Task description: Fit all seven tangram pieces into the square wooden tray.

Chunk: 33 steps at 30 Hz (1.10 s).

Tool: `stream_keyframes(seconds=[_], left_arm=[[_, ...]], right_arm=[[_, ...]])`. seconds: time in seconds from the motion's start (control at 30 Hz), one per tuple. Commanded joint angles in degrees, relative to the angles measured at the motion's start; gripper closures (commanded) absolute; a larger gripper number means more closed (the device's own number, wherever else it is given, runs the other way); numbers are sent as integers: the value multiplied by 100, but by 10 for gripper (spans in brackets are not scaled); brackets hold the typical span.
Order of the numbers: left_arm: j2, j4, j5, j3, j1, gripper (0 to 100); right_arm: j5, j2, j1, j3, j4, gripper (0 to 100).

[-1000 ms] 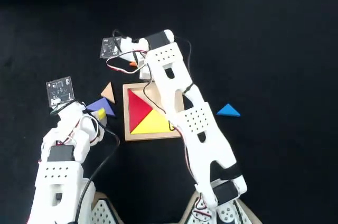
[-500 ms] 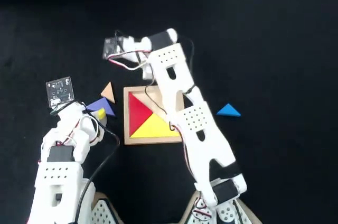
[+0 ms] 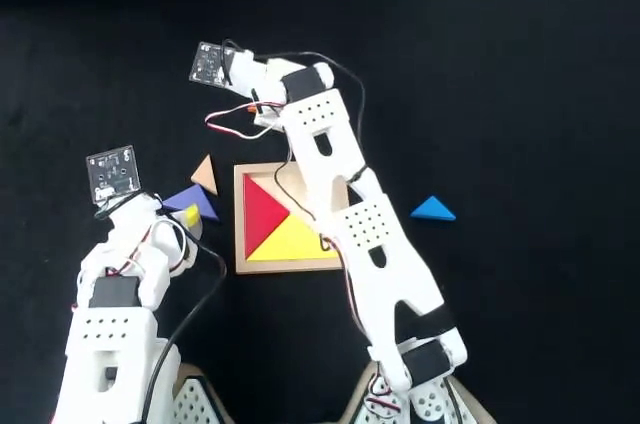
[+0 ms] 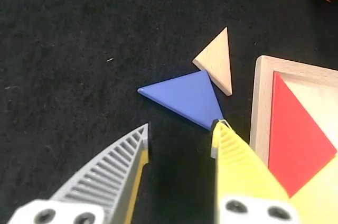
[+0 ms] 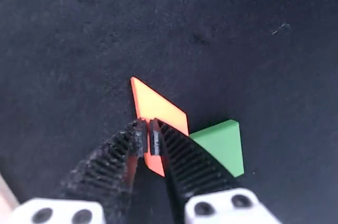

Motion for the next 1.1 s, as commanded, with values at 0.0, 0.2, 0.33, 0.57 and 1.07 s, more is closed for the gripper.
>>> stream_keyframes(seconds=[0.0,0.2,0.33,0.57,1.07], left_arm=[[-79,-97,-44,-40,75,802],[-79,-97,-44,-40,75,802],[-79,-97,-44,-40,75,802],[-79,-97,-44,-48,75,802],[149,-633,396,-1270,163,801]], right_arm=[[-158,4,105,-330,-123,970],[-167,40,193,-330,387,970],[-141,22,229,-330,1424,970],[-132,-356,730,-338,2154,987],[-1943,-3451,1837,1279,2180,988]])
